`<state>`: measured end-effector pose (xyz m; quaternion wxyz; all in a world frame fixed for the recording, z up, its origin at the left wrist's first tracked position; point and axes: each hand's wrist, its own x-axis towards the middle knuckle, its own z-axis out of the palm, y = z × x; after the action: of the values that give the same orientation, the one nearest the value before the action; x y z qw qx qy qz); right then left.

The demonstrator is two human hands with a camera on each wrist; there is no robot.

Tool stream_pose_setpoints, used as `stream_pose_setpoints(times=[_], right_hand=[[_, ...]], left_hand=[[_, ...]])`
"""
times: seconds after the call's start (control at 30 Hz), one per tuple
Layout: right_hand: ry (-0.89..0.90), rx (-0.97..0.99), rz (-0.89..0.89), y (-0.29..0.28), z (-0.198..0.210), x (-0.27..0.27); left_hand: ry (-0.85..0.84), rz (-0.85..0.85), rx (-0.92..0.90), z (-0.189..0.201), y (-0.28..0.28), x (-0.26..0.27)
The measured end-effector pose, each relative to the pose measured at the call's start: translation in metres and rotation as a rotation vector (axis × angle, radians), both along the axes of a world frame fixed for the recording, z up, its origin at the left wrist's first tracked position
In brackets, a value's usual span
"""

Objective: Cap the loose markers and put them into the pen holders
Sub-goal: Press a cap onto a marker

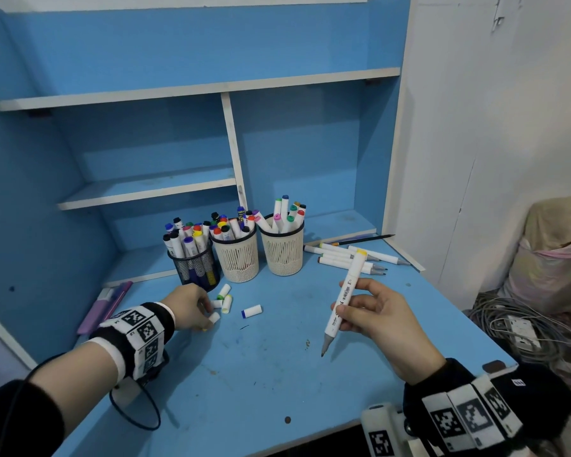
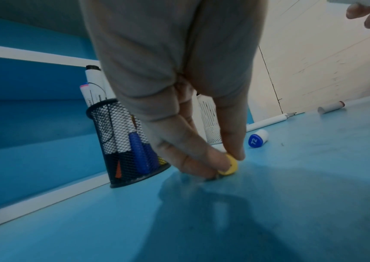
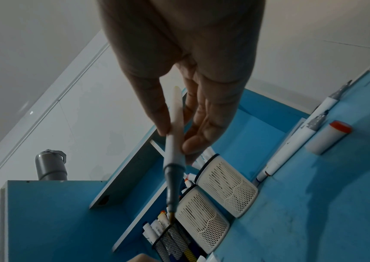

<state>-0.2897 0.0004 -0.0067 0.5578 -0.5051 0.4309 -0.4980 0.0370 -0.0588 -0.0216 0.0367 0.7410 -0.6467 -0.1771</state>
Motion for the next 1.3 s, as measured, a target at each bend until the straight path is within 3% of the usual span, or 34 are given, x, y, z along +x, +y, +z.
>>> stream_pose_setpoints(times=[0.5,0.7,0.87,1.13,1.3], right_hand=[[-0.042,0.016,-0.018,0.009,-0.01,-0.007],[-0.22,0.0,-0.149,0.006,-0.009,-0.006],[-0.381,-0.074,-0.252,0.006,-0.006,0.002],[-0.519,-0.156,-0.263,0.015,0.004,0.019],[-0.571,-0.163,-0.237,0.022,0.009,0.03]], left_hand=[[0.01,-0.123,-0.065,0.004,0.004,-0.032],[0.26,-0.224,-0.297,0.029,0.025,-0.055],[0.535,-0.201,-0.441,0.048,0.056,-0.082],[0.889,-0.132,-0.414,0.048,0.086,-0.103],[1.008,-0.068,-0.426,0.045,0.094,-0.108]])
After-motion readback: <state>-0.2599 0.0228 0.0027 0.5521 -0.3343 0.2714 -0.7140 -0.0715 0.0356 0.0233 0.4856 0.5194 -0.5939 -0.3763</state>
